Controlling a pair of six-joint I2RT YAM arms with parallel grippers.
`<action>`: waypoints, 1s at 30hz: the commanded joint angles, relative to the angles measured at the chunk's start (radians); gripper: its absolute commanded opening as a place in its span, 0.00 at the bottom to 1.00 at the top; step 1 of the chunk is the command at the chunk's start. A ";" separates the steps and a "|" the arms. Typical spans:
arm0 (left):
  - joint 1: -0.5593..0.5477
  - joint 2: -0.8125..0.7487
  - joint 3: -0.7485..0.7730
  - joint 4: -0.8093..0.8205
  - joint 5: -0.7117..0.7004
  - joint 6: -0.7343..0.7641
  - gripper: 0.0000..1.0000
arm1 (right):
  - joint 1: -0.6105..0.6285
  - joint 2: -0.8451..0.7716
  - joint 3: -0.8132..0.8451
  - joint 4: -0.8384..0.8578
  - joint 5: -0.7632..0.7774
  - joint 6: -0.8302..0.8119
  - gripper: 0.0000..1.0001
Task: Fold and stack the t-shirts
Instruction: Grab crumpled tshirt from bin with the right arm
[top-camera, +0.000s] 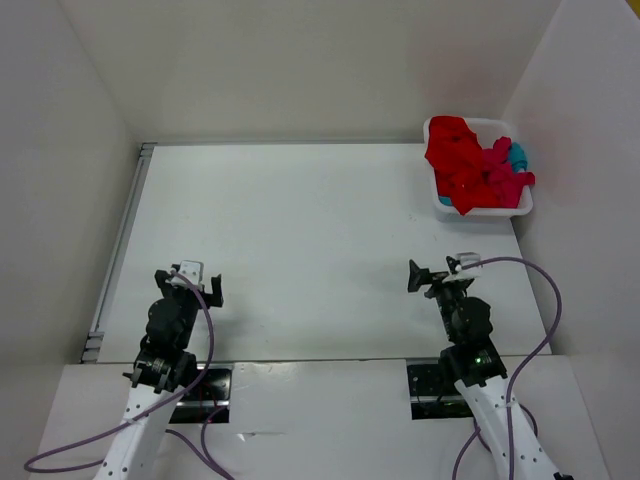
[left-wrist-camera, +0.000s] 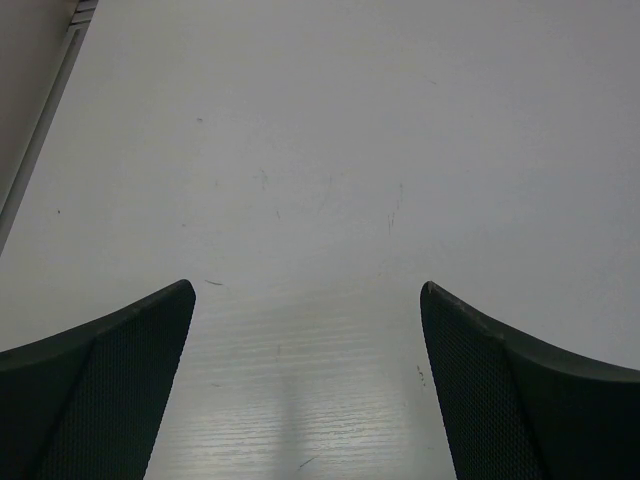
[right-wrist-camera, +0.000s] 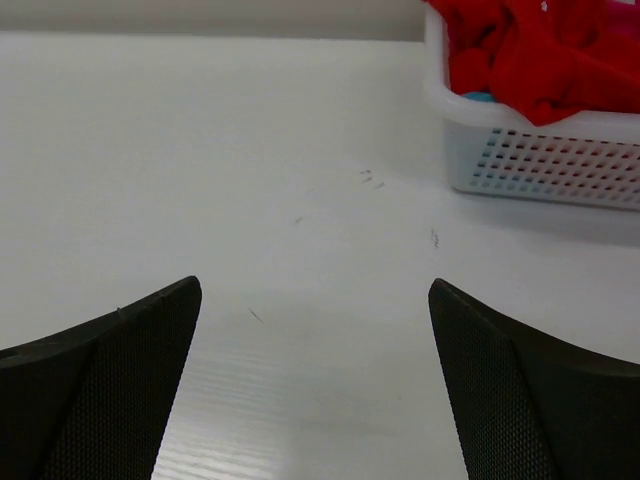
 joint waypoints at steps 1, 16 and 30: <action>-0.003 -0.125 -0.040 0.020 -0.005 -0.028 1.00 | -0.007 -0.085 -0.028 0.248 0.005 0.176 0.99; -0.013 -0.125 0.000 0.283 0.384 0.834 1.00 | -0.007 0.173 0.473 0.235 0.116 0.431 0.98; 0.000 0.554 0.599 0.229 -0.007 0.488 1.00 | -0.057 1.260 1.425 -0.081 0.304 -0.004 0.99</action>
